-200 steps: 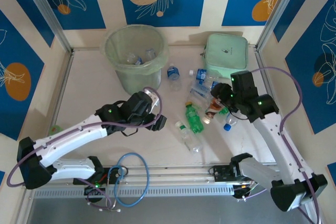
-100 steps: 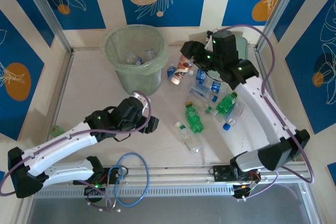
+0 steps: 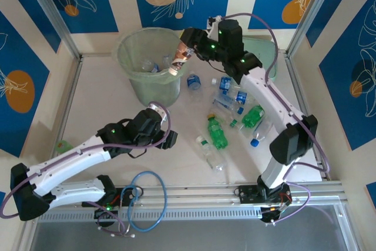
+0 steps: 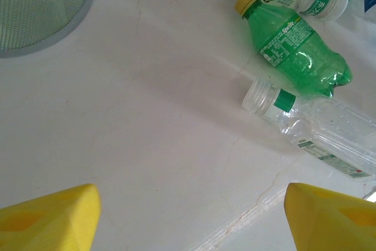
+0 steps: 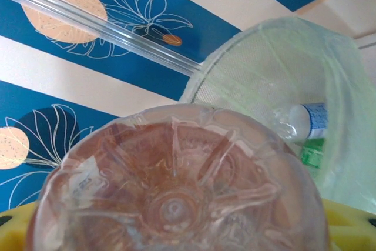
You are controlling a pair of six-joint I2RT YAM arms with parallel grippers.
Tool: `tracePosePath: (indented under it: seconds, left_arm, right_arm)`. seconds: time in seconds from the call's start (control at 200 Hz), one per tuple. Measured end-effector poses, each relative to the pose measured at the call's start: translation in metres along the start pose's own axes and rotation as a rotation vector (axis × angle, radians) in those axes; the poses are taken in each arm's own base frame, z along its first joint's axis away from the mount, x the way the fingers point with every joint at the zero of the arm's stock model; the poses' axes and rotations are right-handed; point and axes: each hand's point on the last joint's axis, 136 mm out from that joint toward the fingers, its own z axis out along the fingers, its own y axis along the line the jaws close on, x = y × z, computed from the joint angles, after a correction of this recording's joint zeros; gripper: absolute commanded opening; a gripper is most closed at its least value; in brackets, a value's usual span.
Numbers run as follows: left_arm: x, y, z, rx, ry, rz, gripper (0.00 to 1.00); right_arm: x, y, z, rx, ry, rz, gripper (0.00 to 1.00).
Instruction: Put the plastic bottles in the bin
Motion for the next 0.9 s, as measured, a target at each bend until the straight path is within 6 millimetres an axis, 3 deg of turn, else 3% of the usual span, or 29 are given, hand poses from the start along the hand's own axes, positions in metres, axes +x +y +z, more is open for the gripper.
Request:
tracePosePath:
  seconds: [0.145, 0.28, 0.49, 0.695, 0.9]
  left_arm:
    - [0.000, 0.002, 0.002, -0.008, 0.005, -0.004, 0.82]
    - [-0.001, 0.003, 0.004, -0.012, 0.007, -0.008, 0.82]
    - [-0.002, 0.005, 0.004, -0.015, 0.005, -0.013, 0.83]
    - [-0.002, 0.001, 0.011, -0.002, 0.020, 0.006, 0.88]
    - [-0.009, -0.011, 0.025, 0.020, 0.051, 0.041, 0.93]
  right_arm:
    - [-0.013, 0.024, 0.027, -0.052, 0.004, -0.024, 0.79]
    - [-0.018, 0.039, 0.047, -0.073, 0.025, -0.038, 0.82]
    - [-0.009, 0.021, 0.052, -0.004, 0.054, -0.045, 0.85]
    - [0.011, -0.017, 0.019, 0.107, 0.067, -0.034, 0.85]
    - [0.024, -0.043, -0.055, 0.186, 0.001, -0.054, 0.85]
